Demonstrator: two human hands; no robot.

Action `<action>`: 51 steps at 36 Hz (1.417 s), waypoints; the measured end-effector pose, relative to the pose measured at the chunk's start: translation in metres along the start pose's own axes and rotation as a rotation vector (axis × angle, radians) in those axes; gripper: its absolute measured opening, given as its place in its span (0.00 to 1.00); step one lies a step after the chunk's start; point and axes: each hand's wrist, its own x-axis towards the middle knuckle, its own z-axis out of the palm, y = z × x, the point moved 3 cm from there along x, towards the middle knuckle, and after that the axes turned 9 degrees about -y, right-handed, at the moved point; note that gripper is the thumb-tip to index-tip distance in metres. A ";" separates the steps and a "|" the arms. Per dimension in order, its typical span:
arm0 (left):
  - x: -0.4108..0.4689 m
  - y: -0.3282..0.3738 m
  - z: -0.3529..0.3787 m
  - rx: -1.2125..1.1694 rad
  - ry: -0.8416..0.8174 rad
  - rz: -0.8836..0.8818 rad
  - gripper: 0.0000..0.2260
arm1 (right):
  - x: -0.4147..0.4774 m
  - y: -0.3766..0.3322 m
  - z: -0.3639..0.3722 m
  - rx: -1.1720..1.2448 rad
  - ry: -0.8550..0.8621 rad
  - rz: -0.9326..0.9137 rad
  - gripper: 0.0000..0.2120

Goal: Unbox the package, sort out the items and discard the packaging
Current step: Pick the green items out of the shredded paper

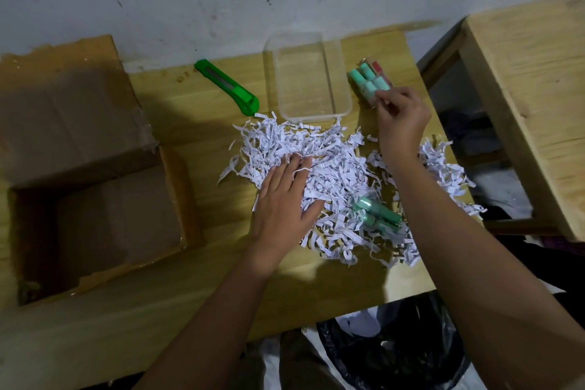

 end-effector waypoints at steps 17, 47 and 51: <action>-0.001 0.005 -0.015 -0.135 -0.023 -0.003 0.29 | -0.055 -0.013 -0.036 -0.067 -0.095 0.030 0.09; -0.026 -0.006 -0.006 -0.044 -0.037 0.050 0.27 | -0.140 -0.009 -0.054 -0.296 -0.552 0.012 0.21; -0.026 -0.007 -0.006 -0.041 -0.047 0.055 0.27 | -0.136 -0.016 -0.065 -0.253 -0.450 0.028 0.22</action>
